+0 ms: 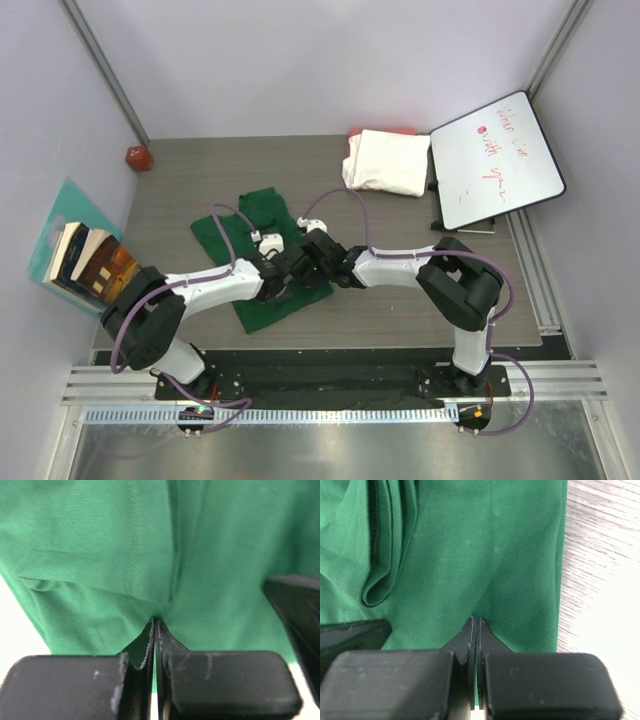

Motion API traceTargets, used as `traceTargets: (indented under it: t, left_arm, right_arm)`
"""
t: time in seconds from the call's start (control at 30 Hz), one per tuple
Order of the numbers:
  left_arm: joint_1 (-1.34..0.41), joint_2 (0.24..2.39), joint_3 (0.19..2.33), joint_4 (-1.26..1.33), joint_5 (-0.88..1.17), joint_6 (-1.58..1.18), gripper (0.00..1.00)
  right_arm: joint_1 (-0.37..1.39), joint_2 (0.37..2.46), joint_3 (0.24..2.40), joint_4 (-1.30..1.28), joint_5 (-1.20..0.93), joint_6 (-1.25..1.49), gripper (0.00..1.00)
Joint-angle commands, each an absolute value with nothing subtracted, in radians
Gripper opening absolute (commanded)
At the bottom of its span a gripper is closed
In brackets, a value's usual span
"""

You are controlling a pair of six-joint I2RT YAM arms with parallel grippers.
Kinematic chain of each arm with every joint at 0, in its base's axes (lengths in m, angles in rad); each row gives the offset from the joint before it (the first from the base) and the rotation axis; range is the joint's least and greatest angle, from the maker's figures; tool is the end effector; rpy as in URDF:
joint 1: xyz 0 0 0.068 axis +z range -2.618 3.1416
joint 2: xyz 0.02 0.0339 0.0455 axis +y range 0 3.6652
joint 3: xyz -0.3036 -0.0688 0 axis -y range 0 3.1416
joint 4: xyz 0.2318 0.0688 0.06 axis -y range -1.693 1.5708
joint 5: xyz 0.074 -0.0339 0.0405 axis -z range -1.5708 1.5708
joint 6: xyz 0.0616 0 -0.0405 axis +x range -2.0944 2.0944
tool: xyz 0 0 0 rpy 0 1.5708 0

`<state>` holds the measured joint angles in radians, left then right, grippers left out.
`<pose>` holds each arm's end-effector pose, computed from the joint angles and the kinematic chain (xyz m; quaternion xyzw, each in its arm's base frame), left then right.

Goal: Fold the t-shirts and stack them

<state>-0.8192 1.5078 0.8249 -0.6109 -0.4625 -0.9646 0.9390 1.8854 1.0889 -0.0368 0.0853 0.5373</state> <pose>0.1934 -0.1667 0.1926 -0.1016 0.9592 0.0380 0.2610 0.2463 0.3277 0.1782 -0.1709 0.9163 0.2129 0.2931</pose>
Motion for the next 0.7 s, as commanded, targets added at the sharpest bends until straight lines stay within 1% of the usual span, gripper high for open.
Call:
traceTargets:
  t: [0.0,0.07,0.27,0.5,0.67]
  left_arm:
    - [-0.787,1.537,0.885,-0.627,-0.589,-1.009,0.00]
    - [-0.763,1.513,0.879,-0.620,-0.627,-1.019,0.00]
    - [-0.631,1.520,0.925,-0.568,-0.601,-0.922,0.00]
    - [-0.528,1.643,1.043,-0.505,-0.538,-0.825,0.00]
    - [-0.468,1.744,1.141,-0.520,-0.520,-0.821,0.00]
  right_arm:
    - [0.956,1.907,1.019,-0.084,0.107,0.551,0.01]
    - [0.956,1.888,0.986,-0.089,0.113,0.560,0.01]
    - [0.957,1.801,0.884,-0.080,0.084,0.594,0.01]
    - [0.963,1.787,0.873,-0.106,0.080,0.574,0.01]
    - [0.963,1.775,0.876,-0.120,0.078,0.572,0.01]
